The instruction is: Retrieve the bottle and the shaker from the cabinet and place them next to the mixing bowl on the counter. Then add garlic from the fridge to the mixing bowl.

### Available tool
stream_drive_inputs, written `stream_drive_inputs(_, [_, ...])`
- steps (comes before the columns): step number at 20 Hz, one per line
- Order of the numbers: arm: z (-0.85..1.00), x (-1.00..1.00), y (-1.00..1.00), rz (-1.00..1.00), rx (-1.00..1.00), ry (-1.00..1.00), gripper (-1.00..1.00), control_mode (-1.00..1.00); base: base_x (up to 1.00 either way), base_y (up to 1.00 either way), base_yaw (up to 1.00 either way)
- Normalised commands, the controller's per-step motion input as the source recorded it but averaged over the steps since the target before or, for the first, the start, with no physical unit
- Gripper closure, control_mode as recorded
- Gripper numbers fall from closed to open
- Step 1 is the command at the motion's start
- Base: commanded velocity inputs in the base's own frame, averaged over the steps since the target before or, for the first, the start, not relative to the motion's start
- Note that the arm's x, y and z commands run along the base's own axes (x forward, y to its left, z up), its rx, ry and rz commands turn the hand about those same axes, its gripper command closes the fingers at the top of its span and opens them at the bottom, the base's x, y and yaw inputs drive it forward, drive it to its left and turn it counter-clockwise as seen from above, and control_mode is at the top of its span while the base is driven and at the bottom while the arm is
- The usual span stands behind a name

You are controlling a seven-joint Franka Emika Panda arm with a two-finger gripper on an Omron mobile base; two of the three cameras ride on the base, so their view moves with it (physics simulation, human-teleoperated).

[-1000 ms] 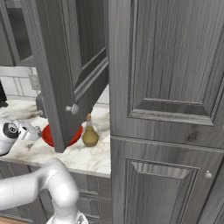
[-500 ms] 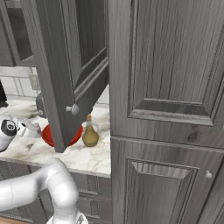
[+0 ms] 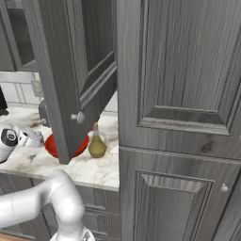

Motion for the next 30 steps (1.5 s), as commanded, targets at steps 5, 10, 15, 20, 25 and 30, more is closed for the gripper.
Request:
stream_drive_inputs(5, [0.01, -0.18, 0.00, 0.00, 0.00, -0.04, -1.00, -1.00, 0.00, 0.00, 0.00])
stream_drive_inputs(10, [0.25, -0.51, 0.00, 0.00, 0.00, -0.05, -1.00, -1.00, 0.00, 0.00, 0.00])
stream_drive_inputs(15, [0.53, -0.27, -0.07, 0.00, 0.00, -0.01, -1.00, -1.00, 0.00, 0.00, 0.00])
stream_drive_inputs(20, [1.00, -0.54, -0.40, 0.02, 0.00, -0.02, -1.00, -1.00, 0.00, 0.00, 0.00])
stream_drive_inputs(25, [0.81, -0.52, -0.81, 0.07, 0.00, 0.02, -1.00, -1.00, 0.00, 0.00, 0.00])
stream_drive_inputs(30, [0.26, -0.07, -1.00, 0.18, 0.02, 0.01, -1.00, -1.00, 0.00, 0.00, 0.00])
